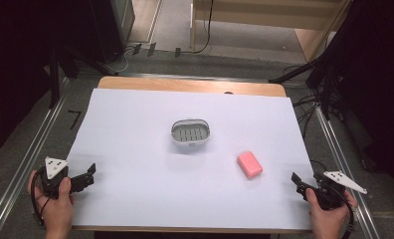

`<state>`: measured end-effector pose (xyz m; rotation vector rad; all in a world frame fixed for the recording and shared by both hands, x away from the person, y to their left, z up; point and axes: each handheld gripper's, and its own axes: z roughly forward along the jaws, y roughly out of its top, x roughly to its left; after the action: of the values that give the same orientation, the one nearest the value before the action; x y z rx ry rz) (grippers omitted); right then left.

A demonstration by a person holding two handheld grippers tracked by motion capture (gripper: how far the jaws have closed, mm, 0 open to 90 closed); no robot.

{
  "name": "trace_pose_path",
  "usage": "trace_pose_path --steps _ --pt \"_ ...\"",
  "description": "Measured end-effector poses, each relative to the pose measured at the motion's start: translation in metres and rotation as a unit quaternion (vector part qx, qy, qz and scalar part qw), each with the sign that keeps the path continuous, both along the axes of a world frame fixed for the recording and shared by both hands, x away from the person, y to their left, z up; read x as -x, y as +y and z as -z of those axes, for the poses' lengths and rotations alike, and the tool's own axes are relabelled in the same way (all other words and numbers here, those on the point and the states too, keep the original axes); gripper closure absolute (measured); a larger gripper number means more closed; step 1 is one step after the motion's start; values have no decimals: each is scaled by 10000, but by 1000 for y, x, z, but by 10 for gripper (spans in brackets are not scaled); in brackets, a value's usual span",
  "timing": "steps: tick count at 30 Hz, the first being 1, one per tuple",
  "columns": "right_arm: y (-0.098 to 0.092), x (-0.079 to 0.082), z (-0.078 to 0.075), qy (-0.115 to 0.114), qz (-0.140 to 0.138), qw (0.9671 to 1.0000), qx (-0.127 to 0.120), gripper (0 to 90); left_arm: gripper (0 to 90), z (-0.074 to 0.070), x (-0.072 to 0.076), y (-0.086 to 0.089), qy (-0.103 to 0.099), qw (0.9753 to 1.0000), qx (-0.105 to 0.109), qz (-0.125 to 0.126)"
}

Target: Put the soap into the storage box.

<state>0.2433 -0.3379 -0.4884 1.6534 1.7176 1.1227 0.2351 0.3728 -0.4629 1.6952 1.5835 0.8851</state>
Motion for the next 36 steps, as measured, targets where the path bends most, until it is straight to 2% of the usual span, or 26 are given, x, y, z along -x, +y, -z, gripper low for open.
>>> trace_pose_path --steps 4,6,7,11,14,17,18,19,20,23,24,27,28,29,30,33,36 --pt "0 0 0 16 49 10000 -34 165 37 0 -1 -1 69 10000 -59 -6" --pt "-1 0 0 22 32 10000 -45 168 37 0 -1 -1 65 10000 -59 -4" --pt "-1 -1 0 52 86 9999 -36 210 37 0 -1 -1 51 10000 -56 0" --pt "-1 -2 0 50 64 9999 -88 223 37 0 0 -1 8 10000 -41 6" --pt "-1 -4 -1 -17 -117 9999 59 313 37 0 0 -1 8 10000 -52 11" --pt "-1 -5 -2 -31 -252 9997 -7 341 37 0 0 -1 16 10000 -50 14" --pt "0 -6 -6 2 -399 9992 19 340 37 0 -1 -1 18 10000 -58 12" --pt "1 -6 -8 110 -459 9988 107 339 37 0 -1 -2 26 10000 -62 14" --pt "1 -6 -8 110 -459 9988 107 339 37 0 -1 -2 26 10000 -62 14" --pt "6 -7 -15 358 -611 9968 383 340 37 0 -1 -2 32 10000 -70 22" --pt "11 -8 -16 460 -661 9958 430 295 38 0 -1 -2 39 10000 -72 24" --pt "15 -9 -17 585 -673 9946 525 262 37 0 -1 -2 42 10000 -83 17" --pt "20 -10 -18 689 -762 9930 576 239 37 0 0 -2 35 9999 -105 19" --pt "20 -10 -18 689 -762 9930 576 239 38 0 0 -2 35 9999 -105 19" --pt "24 -10 -19 784 -873 9910 651 220 42 0 0 -3 -11 9999 -128 12" --pt "27 -11 -20 883 -878 9901 653 202 65 1 1 -4 -24 9998 -185 -3" --pt "32 -16 -22 1201 -1034 9847 719 149 65 1 1 -4 -9 9998 -215 16"
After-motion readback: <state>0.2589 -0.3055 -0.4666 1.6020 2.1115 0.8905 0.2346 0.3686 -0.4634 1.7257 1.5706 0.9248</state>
